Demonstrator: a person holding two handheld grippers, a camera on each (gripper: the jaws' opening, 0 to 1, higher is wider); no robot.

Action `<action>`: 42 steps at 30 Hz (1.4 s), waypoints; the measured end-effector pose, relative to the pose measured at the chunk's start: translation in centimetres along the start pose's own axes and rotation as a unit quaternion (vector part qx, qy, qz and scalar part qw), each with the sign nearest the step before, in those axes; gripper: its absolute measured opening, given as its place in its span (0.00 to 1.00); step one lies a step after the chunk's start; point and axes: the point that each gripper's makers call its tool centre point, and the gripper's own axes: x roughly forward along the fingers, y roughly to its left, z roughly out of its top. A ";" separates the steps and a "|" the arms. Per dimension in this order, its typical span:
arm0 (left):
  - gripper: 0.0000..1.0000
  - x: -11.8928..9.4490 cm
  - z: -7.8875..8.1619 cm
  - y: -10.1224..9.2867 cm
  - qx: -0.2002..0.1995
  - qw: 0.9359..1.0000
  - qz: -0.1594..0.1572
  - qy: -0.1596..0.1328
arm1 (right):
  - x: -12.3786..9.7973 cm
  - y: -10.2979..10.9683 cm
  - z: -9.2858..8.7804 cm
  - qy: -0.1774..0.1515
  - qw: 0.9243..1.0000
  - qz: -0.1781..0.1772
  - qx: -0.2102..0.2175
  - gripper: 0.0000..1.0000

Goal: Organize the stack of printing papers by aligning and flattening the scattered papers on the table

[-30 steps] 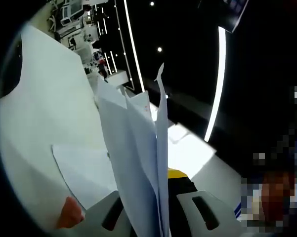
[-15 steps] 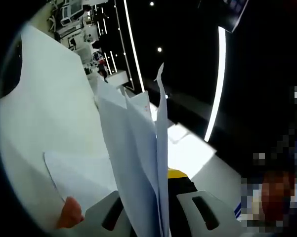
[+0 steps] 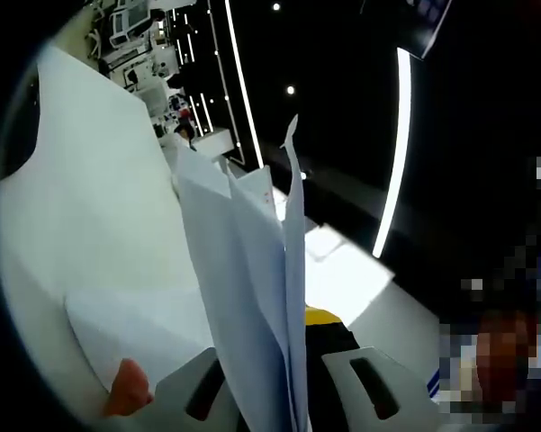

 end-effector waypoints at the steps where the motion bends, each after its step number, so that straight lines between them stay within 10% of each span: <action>1: 0.06 0.0 0.0 0.0 0.000 1.000 0.000 0.000 | -0.1 0.0 0.0 0.001 1.000 0.001 0.008 0.00; 15: 0.06 0.0 -0.2 -0.2 0.001 1.000 -0.001 -0.001 | -4.2 -2.8 4.2 -0.058 0.993 -0.060 0.084 0.00; 27: 0.06 0.0 0.0 -0.1 0.003 1.000 0.000 -0.001 | -11.9 -2.4 10.8 -0.094 0.987 -0.133 0.007 0.00; 42: 0.06 0.0 -0.2 -0.2 0.005 1.000 0.003 -0.001 | -20.4 4.1 17.2 -0.122 0.973 -0.175 -0.084 0.00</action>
